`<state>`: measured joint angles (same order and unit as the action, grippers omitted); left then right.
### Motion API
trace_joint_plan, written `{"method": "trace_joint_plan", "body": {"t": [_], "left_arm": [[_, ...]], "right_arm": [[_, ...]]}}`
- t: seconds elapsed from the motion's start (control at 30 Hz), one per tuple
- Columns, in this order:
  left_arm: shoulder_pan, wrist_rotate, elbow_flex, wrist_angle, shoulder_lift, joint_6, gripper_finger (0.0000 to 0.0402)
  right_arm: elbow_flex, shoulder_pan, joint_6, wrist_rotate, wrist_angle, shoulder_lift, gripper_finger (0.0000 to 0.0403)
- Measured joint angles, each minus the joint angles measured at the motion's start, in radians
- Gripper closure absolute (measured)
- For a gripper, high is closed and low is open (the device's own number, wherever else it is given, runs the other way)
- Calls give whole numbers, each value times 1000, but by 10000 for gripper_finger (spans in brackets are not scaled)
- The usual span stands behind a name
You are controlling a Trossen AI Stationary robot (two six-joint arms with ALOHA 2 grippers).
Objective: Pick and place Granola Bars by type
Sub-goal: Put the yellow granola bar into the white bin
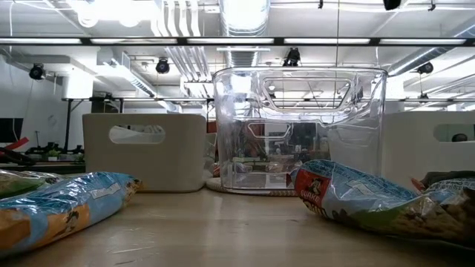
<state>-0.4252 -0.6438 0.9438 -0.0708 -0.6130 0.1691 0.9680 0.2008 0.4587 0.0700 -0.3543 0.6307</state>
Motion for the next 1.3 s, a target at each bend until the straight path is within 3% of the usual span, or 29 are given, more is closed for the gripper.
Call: {"method": "trace_joint_plan", "body": {"t": [0.3, 0.6, 0.8, 1.03, 1.3], "left_arm": [[1, 2, 81, -64, -61, -14, 401], [49, 38, 180, -238, -105, -17, 401], [108, 180, 226, -261, -128, -37, 401], [228, 290, 238, -262, -161, -55, 401], [406, 492, 235, -270, -215, -11, 401]], "right_arm": [[188, 0, -47, 0, -158, 203, 394], [348, 0, -122, -38, -269, 349, 394], [404, 0, -178, -145, -269, 410, 394], [416, 9, -183, -150, -263, 450, 394], [414, 65, -183, -149, -262, 458, 394]]}}
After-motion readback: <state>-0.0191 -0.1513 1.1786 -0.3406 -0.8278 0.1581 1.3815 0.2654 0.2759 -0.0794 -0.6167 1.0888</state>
